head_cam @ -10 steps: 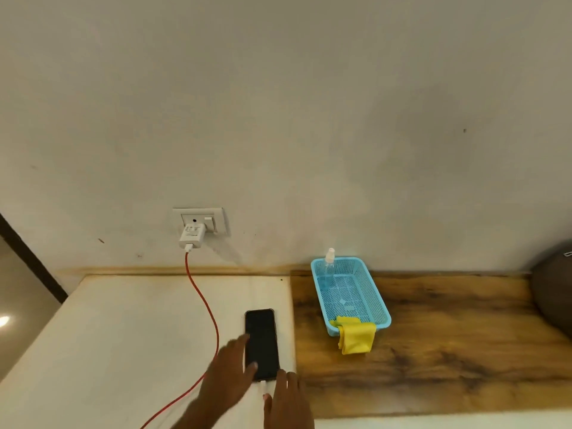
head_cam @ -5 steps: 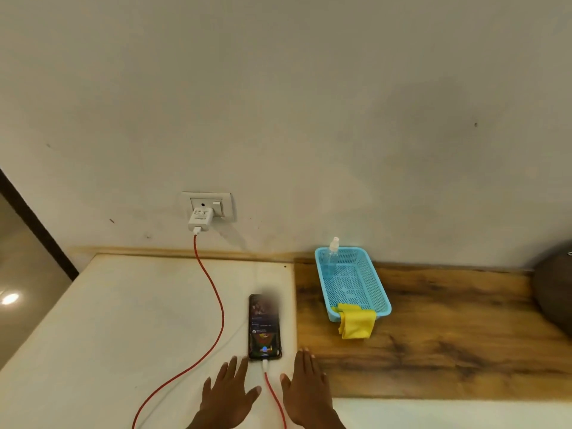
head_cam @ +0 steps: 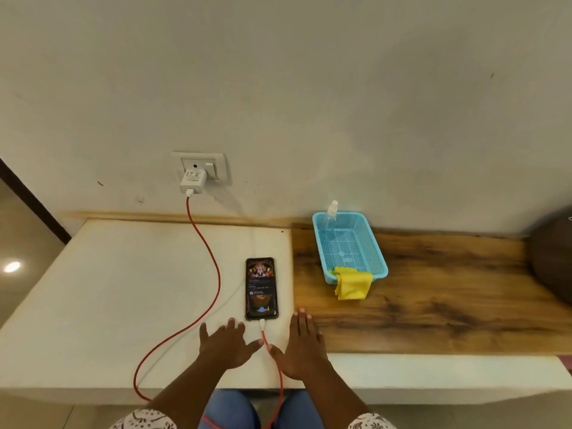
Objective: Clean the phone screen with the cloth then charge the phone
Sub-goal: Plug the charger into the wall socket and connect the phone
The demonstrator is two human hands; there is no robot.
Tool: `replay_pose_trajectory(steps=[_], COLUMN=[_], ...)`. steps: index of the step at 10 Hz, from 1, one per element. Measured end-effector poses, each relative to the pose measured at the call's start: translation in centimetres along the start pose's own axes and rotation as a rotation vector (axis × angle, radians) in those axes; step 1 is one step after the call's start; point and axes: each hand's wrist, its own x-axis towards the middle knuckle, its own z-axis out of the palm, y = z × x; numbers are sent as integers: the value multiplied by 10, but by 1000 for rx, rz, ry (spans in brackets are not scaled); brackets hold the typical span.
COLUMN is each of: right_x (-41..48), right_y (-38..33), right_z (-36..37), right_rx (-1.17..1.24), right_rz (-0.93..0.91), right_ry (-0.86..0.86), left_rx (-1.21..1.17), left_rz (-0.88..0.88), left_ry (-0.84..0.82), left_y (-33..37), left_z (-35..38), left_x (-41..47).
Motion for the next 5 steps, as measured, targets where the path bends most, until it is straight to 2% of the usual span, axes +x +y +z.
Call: replay_pose_trajectory(steps=[3,5], right_x=[2,3], right_y=[2,0], right_z=[9,30], right_rx=[3,89], right_rz=[-2,27], right_ry=[49,221], left_rx=[171,307], left_rz=[38,78], left_ry=[-53,-85], left_y=[21,46], left_z=[-30,-41], left_x=[4,20])
